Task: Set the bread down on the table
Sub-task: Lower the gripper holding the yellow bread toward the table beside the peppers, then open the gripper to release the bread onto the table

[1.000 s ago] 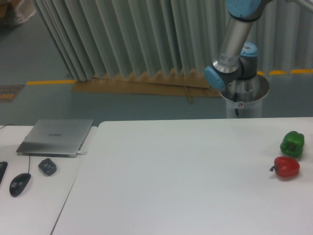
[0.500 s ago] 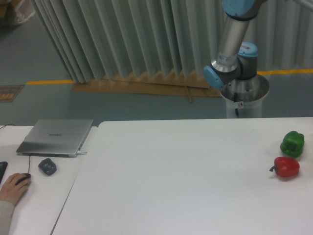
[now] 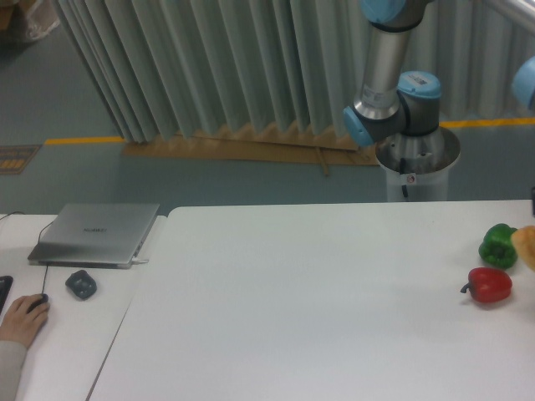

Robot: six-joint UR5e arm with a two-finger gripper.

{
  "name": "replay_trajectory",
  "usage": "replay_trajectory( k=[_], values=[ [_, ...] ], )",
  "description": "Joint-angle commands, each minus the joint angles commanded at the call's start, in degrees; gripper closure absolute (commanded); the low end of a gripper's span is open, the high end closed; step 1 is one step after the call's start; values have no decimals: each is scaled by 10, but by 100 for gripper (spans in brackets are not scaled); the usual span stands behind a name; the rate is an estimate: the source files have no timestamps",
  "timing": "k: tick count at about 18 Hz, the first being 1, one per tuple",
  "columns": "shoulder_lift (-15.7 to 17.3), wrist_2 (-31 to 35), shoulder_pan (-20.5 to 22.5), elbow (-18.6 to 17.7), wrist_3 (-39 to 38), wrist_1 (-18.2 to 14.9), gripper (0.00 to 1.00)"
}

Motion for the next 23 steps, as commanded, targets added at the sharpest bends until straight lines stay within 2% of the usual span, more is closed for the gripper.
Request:
replay_trajectory(
  k=[3,9,13,14,15,16,17,20,23],
  values=[
    [-3,-3,-33,0,-55,5,67],
    [-6,-3,-88,-6,-152,46,67],
    [-4,-4,-106,-8,-179,54,66],
    [-3,-3,-106,-11,-179,55,61],
    [-3,-3,-106,-11,-179,56,50],
    [-3,-2,-106,-12,-176,58,21],
    [-3,0,-106,-12,-173,68,0],
    [0,4,-106,-30,-172,100,0],
    [2,5,-106,-32,-172,102,0]
  ],
)
